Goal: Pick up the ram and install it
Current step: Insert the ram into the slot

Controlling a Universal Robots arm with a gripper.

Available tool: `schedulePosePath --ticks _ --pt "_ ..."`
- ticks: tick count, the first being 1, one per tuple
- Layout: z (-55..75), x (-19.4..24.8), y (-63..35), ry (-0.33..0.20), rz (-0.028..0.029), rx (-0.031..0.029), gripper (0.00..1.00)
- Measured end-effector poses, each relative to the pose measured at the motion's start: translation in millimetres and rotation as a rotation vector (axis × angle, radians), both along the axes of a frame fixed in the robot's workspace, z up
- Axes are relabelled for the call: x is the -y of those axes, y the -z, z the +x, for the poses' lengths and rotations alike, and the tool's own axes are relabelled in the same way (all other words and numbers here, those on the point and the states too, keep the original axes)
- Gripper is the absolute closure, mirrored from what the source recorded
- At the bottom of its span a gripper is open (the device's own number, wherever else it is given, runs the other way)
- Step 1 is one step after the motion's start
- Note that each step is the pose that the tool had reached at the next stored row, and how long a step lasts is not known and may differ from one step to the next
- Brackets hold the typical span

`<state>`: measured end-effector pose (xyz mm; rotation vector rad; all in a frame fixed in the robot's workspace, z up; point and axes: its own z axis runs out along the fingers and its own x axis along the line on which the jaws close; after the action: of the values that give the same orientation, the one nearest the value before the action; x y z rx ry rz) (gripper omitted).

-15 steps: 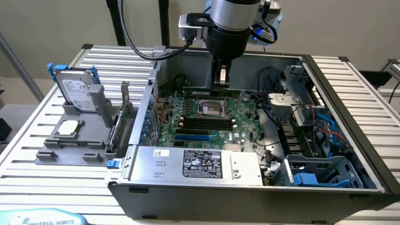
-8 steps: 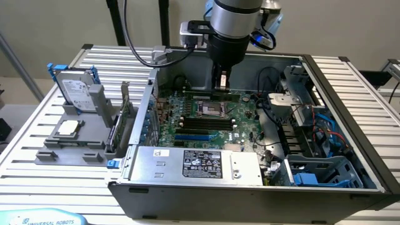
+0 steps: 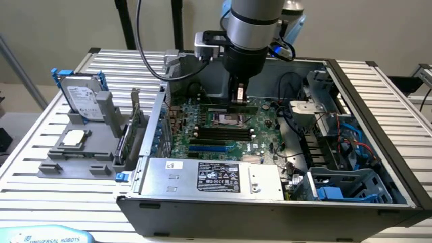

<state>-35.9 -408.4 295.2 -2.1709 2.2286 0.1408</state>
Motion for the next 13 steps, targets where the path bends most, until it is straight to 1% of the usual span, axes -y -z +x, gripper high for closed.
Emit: schedulePosePath --ticks 13 --pt "1.0 0.0 23.7 0.0 -0.0002 -0.0001 0.86"
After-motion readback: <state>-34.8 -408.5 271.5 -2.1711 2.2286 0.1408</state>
